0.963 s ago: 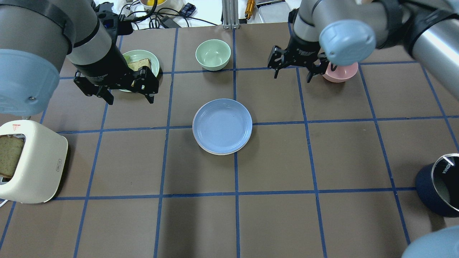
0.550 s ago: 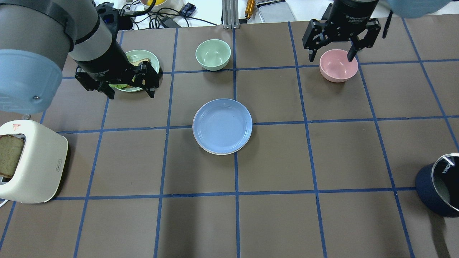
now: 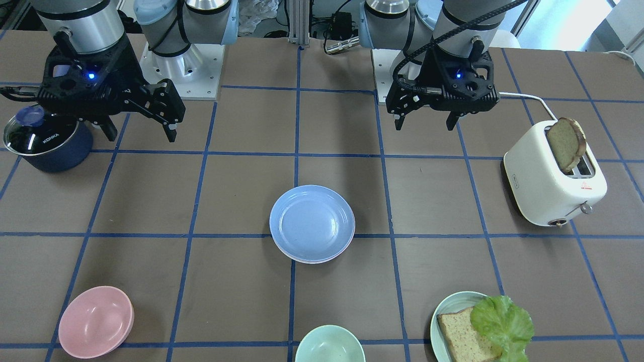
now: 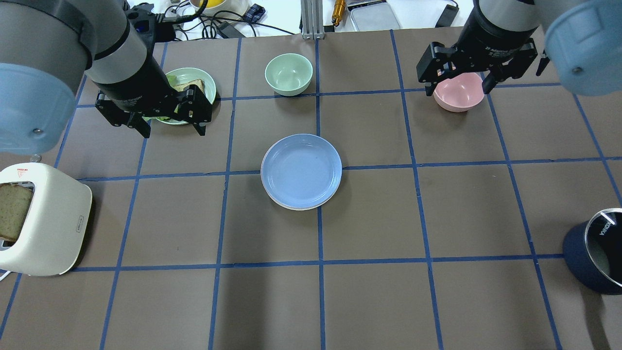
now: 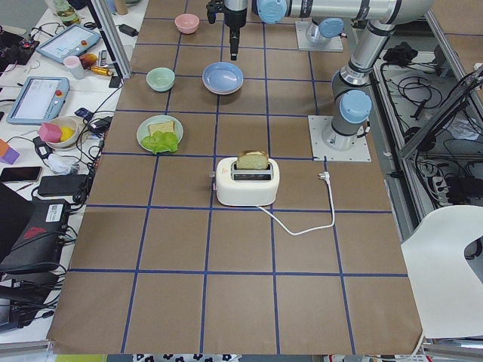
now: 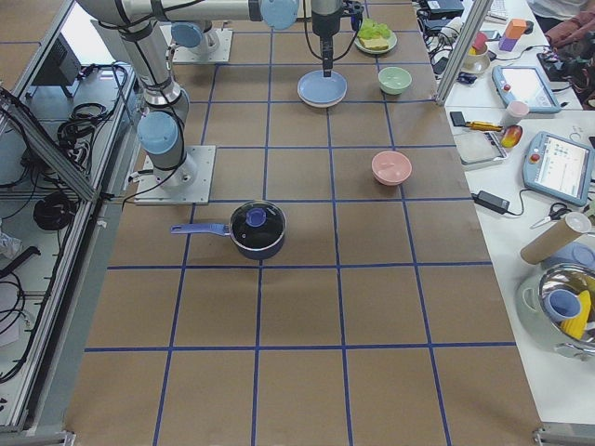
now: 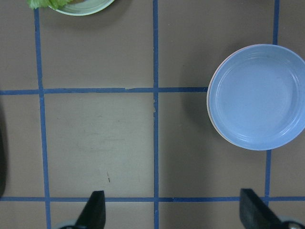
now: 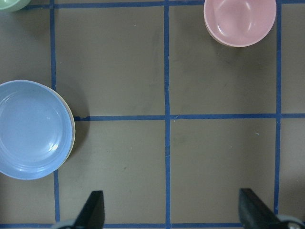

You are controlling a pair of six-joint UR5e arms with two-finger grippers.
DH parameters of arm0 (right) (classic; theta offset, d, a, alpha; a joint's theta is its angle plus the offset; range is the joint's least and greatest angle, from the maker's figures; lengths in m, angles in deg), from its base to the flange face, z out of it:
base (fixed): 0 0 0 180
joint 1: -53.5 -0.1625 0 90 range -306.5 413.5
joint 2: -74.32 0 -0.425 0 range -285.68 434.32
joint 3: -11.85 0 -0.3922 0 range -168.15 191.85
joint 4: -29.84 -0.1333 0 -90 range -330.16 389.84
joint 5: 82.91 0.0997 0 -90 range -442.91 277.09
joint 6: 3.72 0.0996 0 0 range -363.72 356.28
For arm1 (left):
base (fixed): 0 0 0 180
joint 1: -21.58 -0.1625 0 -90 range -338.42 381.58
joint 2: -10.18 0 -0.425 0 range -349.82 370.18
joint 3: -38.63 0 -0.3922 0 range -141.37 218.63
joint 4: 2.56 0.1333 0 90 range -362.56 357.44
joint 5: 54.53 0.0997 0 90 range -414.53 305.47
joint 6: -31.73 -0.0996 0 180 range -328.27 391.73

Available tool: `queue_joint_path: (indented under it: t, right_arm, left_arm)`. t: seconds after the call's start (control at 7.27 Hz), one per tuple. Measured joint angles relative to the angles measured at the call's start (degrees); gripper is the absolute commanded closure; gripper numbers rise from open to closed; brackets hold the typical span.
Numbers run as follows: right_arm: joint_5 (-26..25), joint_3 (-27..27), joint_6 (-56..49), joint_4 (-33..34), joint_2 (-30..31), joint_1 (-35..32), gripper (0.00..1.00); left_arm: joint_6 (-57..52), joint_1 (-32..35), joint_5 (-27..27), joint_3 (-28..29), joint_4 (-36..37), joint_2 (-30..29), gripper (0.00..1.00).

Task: Stack three plates with pink and blue
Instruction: 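Open the right gripper and withdraw it toward the pink bowl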

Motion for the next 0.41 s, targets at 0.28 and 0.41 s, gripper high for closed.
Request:
queue_joint_path:
  t: [0.28,0.41]
  right_arm:
    - [-0.7,0.7,-0.1,-0.5,-0.1,0.0,0.00]
    - [-0.8,0.7,-0.2,-0.8,0.0,0.0,0.00]
  left_arm:
    - [0.0,0.0,0.0,0.0,0.0,0.0,0.00]
    - [0.0,0.0,0.0,0.0,0.0,0.0,0.00]
